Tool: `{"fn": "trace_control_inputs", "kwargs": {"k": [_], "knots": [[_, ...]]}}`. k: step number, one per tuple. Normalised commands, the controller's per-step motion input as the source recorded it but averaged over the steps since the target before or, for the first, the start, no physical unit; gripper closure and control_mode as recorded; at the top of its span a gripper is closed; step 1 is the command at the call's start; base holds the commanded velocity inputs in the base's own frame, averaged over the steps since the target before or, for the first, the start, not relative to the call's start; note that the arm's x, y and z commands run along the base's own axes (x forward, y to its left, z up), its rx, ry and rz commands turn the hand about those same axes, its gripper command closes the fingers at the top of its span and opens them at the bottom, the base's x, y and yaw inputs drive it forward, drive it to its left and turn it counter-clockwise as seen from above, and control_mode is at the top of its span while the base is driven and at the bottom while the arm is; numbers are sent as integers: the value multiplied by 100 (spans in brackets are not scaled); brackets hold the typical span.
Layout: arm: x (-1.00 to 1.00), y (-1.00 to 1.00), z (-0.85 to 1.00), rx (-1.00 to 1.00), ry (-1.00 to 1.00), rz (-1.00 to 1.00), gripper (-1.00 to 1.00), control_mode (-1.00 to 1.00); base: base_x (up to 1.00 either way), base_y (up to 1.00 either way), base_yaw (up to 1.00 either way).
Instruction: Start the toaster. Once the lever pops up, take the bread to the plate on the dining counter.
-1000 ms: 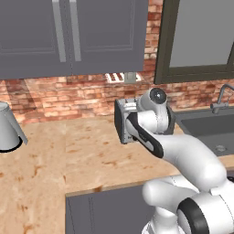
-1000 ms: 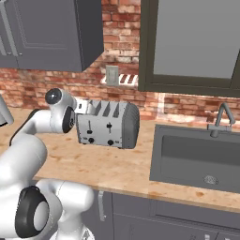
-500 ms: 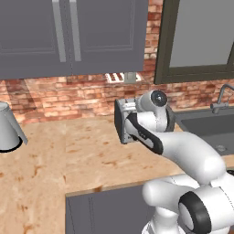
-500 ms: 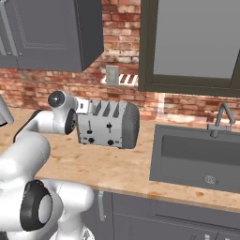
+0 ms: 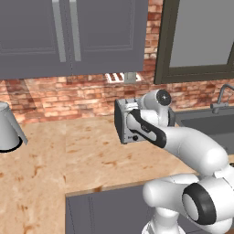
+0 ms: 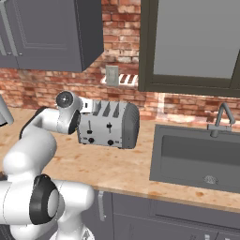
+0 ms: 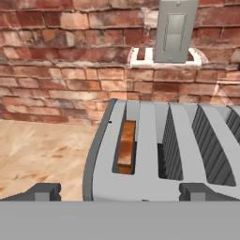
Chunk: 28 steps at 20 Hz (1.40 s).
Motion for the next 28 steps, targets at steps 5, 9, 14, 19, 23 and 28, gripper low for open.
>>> {"fn": "trace_control_inputs", "kwargs": {"k": [5,9,14,19,23,28], "knots": [[0,-11,0,0,0,-2,-100,-100,0,0,0],[0,0,0,0,0,-9,-100,-100,0,0,0],[1,0,0,0,0,-7,-100,-100,0,0,0],[0,0,1,0,0,-1,-100,-100,0,0,0],[1,1,0,0,0,0,-100,-100,0,0,0],[7,8,1,0,0,0,-100,-100,0,0,0]]}}
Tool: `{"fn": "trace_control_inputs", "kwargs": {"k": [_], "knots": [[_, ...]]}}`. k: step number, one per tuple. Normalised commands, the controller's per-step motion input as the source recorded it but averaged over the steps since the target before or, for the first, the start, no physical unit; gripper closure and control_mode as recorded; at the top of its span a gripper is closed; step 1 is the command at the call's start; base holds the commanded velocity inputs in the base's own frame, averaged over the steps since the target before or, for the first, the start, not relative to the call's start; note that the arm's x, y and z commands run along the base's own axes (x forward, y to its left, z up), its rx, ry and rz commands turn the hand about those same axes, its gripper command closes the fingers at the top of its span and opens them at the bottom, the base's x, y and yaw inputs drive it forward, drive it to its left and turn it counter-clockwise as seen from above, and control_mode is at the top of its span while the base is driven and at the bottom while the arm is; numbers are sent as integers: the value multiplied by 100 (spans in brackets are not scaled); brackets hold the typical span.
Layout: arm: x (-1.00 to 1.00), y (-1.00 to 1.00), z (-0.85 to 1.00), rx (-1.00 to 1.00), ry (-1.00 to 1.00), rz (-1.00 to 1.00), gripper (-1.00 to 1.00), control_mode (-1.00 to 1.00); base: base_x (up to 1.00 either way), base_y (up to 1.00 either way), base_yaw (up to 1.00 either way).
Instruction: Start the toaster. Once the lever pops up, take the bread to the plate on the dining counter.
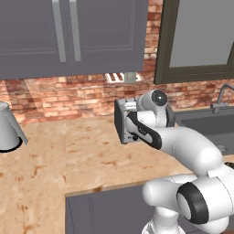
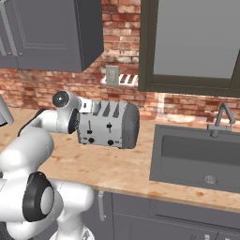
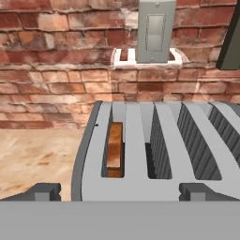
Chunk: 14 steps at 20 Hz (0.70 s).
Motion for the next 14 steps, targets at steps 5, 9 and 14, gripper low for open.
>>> {"fn": "trace_control_inputs", "kwargs": {"k": [5,9,14], "knots": [[7,6,0,0,0,0,-100,-100,0,0,0],[2,2,0,0,0,0,-100,-100,0,0,0],[3,0,0,0,0,0,-100,-100,0,0,0]]}}
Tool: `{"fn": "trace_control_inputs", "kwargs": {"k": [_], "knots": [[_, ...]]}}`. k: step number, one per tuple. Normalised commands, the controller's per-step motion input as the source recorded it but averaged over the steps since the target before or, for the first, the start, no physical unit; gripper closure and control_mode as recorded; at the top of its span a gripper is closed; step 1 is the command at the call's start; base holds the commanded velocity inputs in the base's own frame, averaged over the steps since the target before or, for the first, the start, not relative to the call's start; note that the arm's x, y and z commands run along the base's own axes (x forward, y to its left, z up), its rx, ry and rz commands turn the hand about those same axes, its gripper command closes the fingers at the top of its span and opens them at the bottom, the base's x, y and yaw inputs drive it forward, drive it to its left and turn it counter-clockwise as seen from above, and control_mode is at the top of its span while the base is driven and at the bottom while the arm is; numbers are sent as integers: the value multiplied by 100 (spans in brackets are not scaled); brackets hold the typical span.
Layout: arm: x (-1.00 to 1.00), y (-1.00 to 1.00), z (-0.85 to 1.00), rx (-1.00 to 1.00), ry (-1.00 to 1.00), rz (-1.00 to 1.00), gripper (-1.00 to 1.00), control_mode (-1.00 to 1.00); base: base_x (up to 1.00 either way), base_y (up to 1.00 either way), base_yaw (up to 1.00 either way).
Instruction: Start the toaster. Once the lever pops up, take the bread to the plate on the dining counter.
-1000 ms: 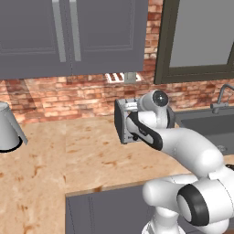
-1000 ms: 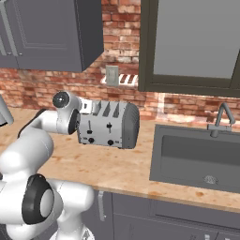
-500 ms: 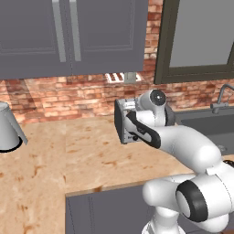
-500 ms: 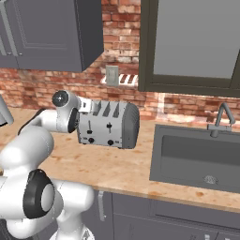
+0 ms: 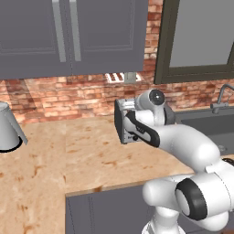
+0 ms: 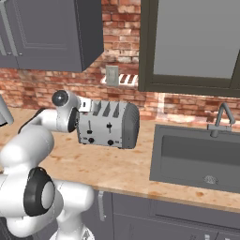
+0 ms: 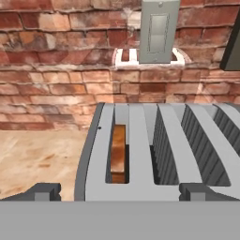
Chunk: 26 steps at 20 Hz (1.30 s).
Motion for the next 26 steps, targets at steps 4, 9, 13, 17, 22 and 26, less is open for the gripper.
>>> {"fn": "trace_control_inputs", "kwargs": {"k": [4,9,13,17,22,26], "knots": [[13,0,0,0,0,0,-100,-100,0,0,0],[8,0,0,0,0,0,-100,-100,0,0,0],[0,0,0,0,0,0,-100,-100,0,0,0],[0,0,0,0,0,0,-100,-100,0,0,0],[0,0,0,0,0,0,-100,-100,0,0,0],[0,0,0,0,0,0,-100,-100,0,0,0]]}}
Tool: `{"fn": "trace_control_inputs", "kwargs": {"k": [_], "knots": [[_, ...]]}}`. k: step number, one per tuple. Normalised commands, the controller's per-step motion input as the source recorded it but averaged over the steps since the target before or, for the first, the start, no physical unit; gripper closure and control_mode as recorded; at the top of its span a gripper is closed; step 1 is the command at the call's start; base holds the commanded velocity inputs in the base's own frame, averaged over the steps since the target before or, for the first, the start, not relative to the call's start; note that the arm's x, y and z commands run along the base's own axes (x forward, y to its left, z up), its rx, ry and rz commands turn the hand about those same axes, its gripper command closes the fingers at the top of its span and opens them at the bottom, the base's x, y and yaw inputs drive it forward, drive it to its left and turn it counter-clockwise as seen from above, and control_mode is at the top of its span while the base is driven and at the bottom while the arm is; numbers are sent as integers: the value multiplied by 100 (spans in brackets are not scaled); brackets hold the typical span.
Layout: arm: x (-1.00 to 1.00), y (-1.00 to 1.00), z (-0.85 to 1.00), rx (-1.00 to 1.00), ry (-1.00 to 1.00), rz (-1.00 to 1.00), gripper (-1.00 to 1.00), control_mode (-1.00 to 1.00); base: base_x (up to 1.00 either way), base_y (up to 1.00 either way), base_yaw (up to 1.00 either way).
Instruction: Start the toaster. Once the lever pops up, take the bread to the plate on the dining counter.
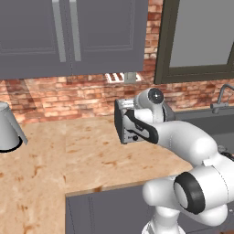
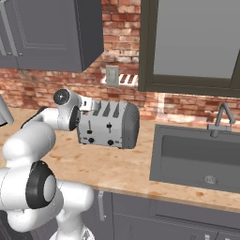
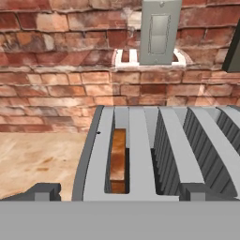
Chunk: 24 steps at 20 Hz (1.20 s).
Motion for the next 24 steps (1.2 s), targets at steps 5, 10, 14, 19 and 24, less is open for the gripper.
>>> {"fn": "trace_control_inputs", "kwargs": {"k": [5,10,14,19,24], "knots": [[0,0,0,0,0,0,-100,-100,0,0,0],[0,0,0,0,0,0,-100,-100,0,0,0],[0,0,0,0,0,0,-100,-100,0,0,0],[0,0,0,0,0,0,-100,-100,0,0,0],[0,0,0,0,0,0,-100,-100,0,0,0]]}}
